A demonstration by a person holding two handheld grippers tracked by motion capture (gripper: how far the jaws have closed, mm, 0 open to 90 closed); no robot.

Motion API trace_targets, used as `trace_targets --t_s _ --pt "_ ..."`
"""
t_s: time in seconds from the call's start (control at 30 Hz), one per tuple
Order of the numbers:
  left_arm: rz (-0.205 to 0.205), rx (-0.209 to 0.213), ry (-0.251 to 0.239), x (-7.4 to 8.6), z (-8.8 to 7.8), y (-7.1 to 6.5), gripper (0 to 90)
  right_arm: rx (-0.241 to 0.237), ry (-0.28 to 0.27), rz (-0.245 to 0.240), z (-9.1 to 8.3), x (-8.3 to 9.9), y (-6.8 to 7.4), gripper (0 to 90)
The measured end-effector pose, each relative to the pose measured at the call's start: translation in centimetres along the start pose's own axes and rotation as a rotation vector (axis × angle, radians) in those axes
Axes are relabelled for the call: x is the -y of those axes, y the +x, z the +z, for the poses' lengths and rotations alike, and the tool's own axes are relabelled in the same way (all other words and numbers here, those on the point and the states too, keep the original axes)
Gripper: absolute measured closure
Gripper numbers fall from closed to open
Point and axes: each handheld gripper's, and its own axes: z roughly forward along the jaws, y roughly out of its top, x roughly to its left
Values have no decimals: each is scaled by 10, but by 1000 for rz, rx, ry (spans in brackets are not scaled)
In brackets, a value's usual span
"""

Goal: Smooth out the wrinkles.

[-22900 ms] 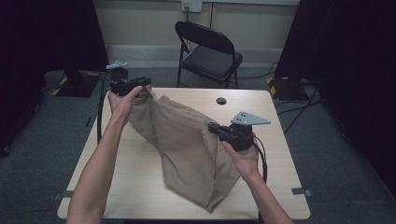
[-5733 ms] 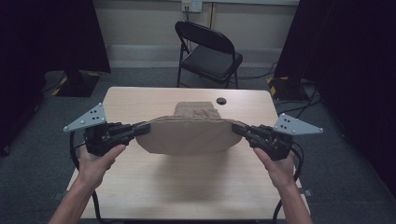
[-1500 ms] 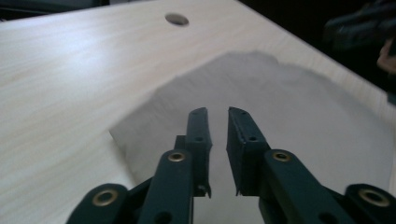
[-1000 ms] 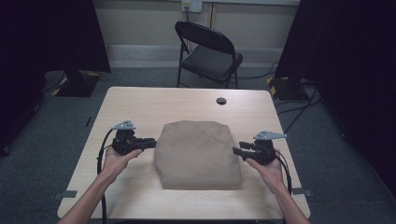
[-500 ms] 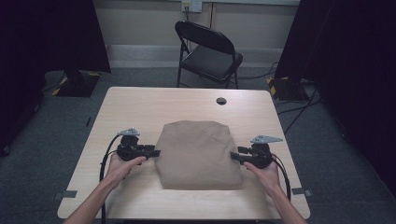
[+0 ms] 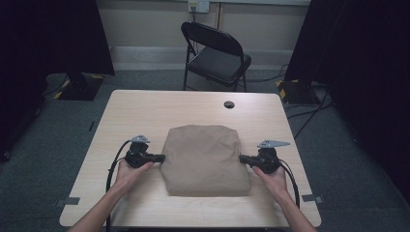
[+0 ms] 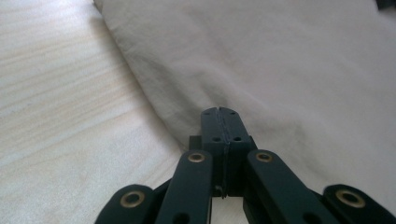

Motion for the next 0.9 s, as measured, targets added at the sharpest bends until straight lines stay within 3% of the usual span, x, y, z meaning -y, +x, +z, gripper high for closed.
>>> trace_targets --t_s 0.27,0.43,0.77,0.9 --pt "24 -10 36 0 4 -2 900 61 57 1 2 6 -2 900" --pt "24 -17 60 1 9 -2 900 91 109 -38 11 9 -1 900" --pt "34 -22 64 1 11 -1 900 110 113 -44 16 13 -7 898" --pt "40 -30 64 1 11 -2 900 159 114 -42 14 14 -9 813"
